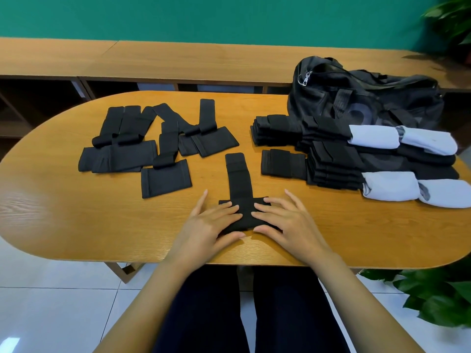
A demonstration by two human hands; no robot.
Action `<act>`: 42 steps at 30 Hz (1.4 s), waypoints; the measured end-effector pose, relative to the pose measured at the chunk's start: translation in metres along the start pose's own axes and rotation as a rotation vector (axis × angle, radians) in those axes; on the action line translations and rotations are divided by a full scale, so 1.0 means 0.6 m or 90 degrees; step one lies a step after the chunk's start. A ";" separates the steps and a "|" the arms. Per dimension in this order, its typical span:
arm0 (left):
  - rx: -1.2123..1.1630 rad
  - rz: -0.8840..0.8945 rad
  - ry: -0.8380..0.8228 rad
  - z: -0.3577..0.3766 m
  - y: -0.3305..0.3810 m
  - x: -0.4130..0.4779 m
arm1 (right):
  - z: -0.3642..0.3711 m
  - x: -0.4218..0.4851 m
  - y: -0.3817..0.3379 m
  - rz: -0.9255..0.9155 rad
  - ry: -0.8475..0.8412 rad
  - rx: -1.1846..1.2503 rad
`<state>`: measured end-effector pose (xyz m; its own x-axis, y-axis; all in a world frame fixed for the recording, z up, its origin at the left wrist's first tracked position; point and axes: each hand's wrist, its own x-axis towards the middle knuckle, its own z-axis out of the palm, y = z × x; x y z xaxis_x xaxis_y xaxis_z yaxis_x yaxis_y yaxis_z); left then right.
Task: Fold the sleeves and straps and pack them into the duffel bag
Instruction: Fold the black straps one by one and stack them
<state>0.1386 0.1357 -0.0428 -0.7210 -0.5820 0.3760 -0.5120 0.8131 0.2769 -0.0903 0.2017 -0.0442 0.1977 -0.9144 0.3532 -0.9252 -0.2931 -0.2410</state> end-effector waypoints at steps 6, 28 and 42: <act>-0.019 -0.021 0.062 -0.003 0.008 -0.007 | -0.001 -0.003 0.002 0.002 0.043 0.025; -0.307 -0.360 0.173 -0.017 0.035 0.046 | -0.024 0.066 -0.028 0.207 0.135 0.211; -0.034 -0.376 0.106 0.001 -0.013 0.074 | 0.009 0.096 -0.002 0.188 0.034 0.058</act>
<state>0.1102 0.1036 -0.0286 -0.2380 -0.9307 0.2776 -0.7750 0.3543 0.5233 -0.0760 0.1481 -0.0282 -0.0945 -0.9483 0.3029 -0.9069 -0.0435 -0.4191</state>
